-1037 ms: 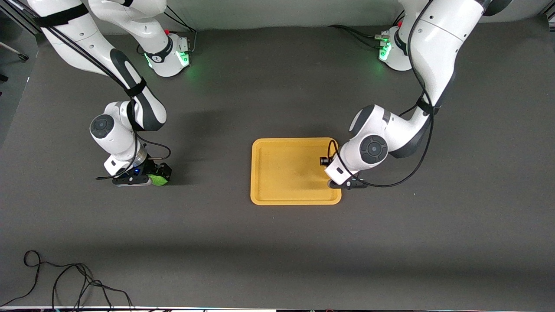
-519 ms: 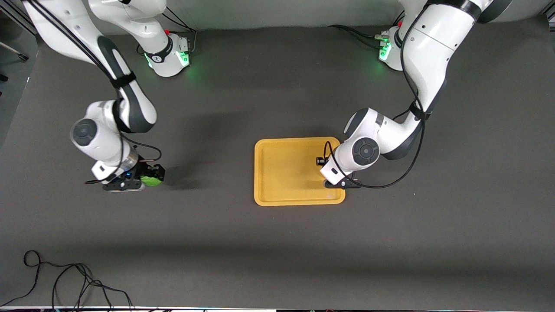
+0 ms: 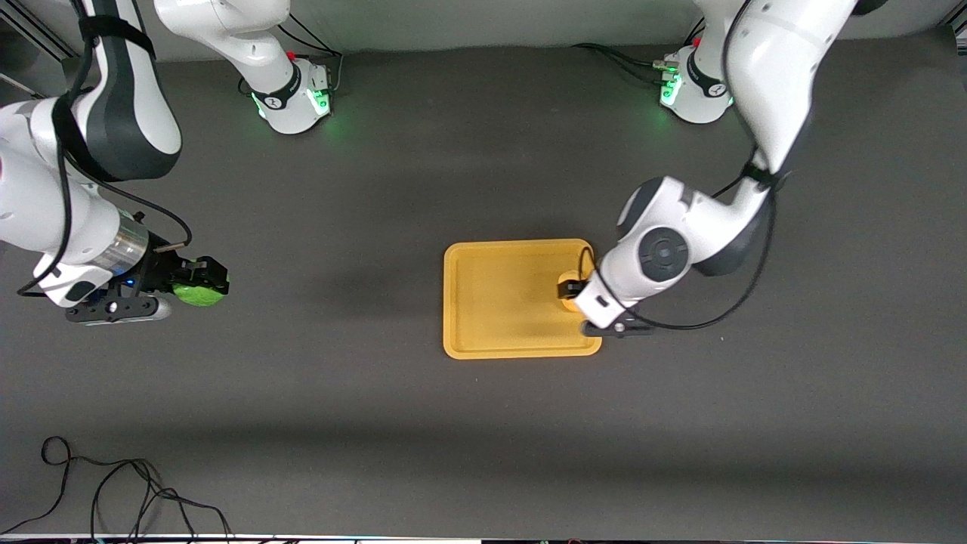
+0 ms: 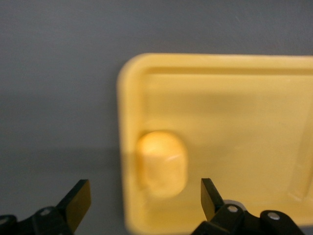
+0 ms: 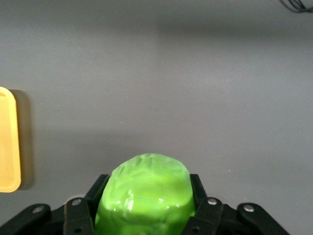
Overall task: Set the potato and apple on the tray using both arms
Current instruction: 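Release the potato on the tray and withdraw the left gripper, then carry the green apple with the right gripper onto the tray and release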
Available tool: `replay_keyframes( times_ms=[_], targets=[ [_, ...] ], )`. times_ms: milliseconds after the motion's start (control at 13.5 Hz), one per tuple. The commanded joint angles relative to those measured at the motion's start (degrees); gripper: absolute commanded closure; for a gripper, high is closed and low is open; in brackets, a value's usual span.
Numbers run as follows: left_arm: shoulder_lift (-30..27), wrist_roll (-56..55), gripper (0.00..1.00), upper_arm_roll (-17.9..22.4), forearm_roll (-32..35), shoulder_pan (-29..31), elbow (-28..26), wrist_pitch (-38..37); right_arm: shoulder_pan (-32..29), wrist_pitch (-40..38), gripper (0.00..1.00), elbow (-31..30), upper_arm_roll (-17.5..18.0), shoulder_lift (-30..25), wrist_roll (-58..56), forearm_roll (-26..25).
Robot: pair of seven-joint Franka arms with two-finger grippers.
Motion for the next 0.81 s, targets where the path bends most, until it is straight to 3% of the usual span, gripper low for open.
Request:
replay_keyframes(
  times_ms=[0, 222, 593, 667, 741],
  targets=[
    [-12.4, 11.1, 0.0, 0.4, 0.3, 9.6, -2.2, -12.6, 3.7, -1.7, 0.57, 5.0, 0.1, 3.3, 4.9, 0.9],
    [-19.2, 23.6, 0.0, 0.6, 1.8, 19.3, -3.7, -14.7, 13.1, -1.7, 0.57, 13.0, 0.1, 9.3, 19.8, 0.8],
    [-24.4, 41.6, 0.01, 0.5, 2.2, 33.9, -5.2, -14.3, 29.8, -1.4, 0.57, 29.6, 0.1, 26.4, 48.0, 0.0],
    [-24.5, 41.7, 0.12, 0.4, 2.0, 35.4, -4.8, -14.1, 32.7, -1.1, 0.57, 32.9, 0.0, 30.1, 52.4, -0.1],
    [-24.5, 41.7, 0.14, 0.7, 2.0, 35.8, -4.7, -13.7, 35.5, -1.0, 0.57, 36.2, -0.2, 34.0, 55.0, -1.4]
  ],
)
